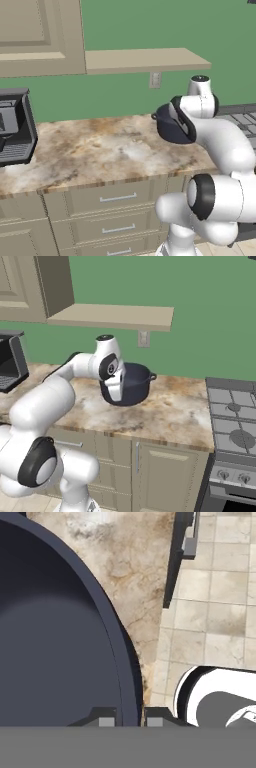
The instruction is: Pick the kettle from the cabinet and place it on a stove burner. Then pick the pot from the counter and place it on another stove burner. Finally, turn both burners on.
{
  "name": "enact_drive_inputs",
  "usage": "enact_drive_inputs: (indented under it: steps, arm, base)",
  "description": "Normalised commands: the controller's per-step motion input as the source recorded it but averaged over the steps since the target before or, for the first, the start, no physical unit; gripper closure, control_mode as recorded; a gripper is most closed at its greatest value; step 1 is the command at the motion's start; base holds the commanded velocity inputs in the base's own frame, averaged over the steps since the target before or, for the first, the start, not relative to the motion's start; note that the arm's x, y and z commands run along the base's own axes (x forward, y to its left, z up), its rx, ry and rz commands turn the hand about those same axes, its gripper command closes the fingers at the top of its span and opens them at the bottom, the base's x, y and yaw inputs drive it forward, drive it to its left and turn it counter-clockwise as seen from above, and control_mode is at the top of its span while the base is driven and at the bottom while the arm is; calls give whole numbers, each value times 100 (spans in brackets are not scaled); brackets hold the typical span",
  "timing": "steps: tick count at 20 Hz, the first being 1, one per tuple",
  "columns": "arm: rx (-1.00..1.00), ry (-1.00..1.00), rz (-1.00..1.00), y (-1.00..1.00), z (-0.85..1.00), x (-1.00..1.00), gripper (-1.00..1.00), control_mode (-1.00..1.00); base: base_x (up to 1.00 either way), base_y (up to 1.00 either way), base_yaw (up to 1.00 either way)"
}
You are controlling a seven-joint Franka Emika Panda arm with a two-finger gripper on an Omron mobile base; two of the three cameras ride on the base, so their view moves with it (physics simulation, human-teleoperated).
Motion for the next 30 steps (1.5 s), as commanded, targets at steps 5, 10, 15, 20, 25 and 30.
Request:
enact_drive_inputs:
  steps: [5, 10, 15, 20, 25, 30]
  arm:
    - [0, 0, 6, -25, 8, -31, 100, -100]
    - [0, 0, 4, -25, 11, -27, 100, -100]
    - [1, -2, 3, -37, 13, -20, 100, -100]
    - [0, 0, 0, -8, 1, -5, 100, -100]
    - [0, -4, 0, -2, 0, -18, 100, 100]
    - [0, 0, 0, 0, 0, 0, 100, 100]
  base:
    - [0, 0, 0]
    - [0, 0, 0]
    - [0, 0, 0]
    - [0, 0, 0]
    - [-12, -2, -1]
    - [-57, -27, -2]
